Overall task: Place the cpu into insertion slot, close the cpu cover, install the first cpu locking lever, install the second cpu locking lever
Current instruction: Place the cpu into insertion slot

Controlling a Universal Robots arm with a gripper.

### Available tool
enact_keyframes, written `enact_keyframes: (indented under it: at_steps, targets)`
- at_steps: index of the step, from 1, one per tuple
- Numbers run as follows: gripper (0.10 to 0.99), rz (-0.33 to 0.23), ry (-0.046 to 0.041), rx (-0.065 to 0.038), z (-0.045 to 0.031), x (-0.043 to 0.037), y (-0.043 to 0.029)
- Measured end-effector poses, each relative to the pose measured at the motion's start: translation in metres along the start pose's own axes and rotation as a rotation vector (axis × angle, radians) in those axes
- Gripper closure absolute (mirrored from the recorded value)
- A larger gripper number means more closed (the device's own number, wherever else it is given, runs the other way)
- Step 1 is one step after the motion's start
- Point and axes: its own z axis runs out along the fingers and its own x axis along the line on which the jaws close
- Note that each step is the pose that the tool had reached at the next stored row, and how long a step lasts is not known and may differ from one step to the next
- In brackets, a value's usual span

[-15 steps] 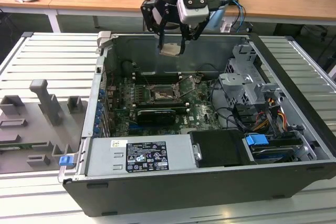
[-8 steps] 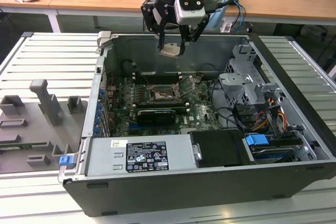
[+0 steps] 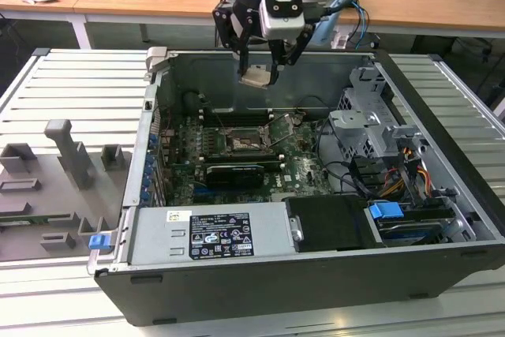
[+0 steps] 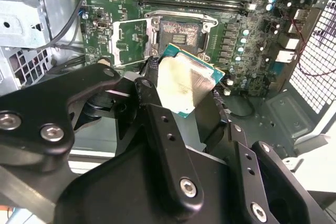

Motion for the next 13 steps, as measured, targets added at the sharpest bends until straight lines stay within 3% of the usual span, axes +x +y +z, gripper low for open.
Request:
enact_keyframes:
  at_steps: [13]
  targets:
    - [0.561,0.036,-0.0032,-0.001,0.0066,-0.0001,-0.0006]
